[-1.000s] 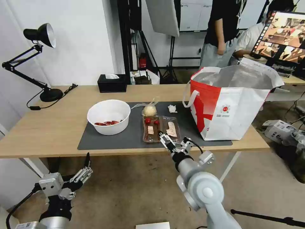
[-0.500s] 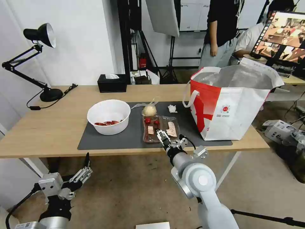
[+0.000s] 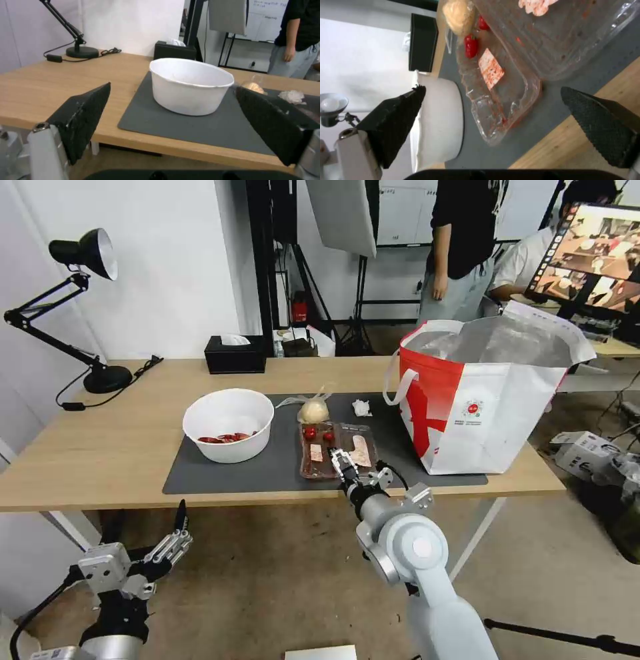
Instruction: Pick up the trash from the table and place it into the takeout bag.
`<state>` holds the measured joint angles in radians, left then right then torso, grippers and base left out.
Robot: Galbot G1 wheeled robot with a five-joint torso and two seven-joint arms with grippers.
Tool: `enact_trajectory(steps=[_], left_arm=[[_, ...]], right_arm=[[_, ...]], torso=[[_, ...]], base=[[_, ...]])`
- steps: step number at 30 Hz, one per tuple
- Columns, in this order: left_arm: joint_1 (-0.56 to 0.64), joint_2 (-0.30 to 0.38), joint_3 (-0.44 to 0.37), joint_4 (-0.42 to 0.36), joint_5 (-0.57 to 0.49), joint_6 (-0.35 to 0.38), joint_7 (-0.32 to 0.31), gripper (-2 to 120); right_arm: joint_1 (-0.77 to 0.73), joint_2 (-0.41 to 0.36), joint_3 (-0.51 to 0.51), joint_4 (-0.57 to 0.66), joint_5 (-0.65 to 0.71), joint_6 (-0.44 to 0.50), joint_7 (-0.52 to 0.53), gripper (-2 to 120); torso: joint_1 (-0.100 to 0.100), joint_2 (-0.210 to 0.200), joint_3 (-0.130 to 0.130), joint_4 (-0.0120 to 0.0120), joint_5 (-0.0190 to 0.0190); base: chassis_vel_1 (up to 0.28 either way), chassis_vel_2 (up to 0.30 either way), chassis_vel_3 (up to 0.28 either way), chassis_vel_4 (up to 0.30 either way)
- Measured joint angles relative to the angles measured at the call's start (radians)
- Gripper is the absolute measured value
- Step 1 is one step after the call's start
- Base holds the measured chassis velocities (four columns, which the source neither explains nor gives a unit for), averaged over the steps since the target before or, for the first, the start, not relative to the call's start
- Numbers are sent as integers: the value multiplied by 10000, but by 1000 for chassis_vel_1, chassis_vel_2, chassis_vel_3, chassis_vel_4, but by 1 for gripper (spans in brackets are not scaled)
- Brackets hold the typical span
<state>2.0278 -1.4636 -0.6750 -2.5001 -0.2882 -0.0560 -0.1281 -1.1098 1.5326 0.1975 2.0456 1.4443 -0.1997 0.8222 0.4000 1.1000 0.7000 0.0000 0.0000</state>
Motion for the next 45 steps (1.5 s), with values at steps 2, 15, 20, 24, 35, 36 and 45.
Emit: enact_trajectory(steps=[2,15,20,24,35,36,45], left_arm=[[0,-2,0,0,-3,0,-1,100],[-19,-24,-18,0,-22,8,-10,100],[-33,-60,-15,0,-24,49,-11,100],[-41,-80,-17,0,-24,65,-12,100],[-93,-174,-29,0,-25,76,-12,100],[-93,-174,-29,0,-25,76,-12,100],[-166,-321,-34,0,-25,52,-9,100]], right_arm=[[105,0,12,-98,35,40,92,100],[505,19,186,-482,254,163,281,100],[611,15,188,-616,209,183,284,100],[629,-46,28,-693,-418,170,39,100],[585,-439,-827,-1133,-4138,-80,-1690,100],[585,-439,-827,-1133,-4138,-80,-1690,100],[581,-890,-1421,-1442,-6864,-531,-3015,100]], torso=[[0,0,0,0,0],[0,0,0,0,0],[0,0,0,0,0],[0,0,0,0,0],[0,0,0,0,0],[0,0,0,0,0],[0,0,0,0,0]], base=[[0,0,0,0],[0,0,0,0],[0,0,0,0],[0,0,0,0],[0,0,0,0],[0,0,0,0],[0,0,0,0]])
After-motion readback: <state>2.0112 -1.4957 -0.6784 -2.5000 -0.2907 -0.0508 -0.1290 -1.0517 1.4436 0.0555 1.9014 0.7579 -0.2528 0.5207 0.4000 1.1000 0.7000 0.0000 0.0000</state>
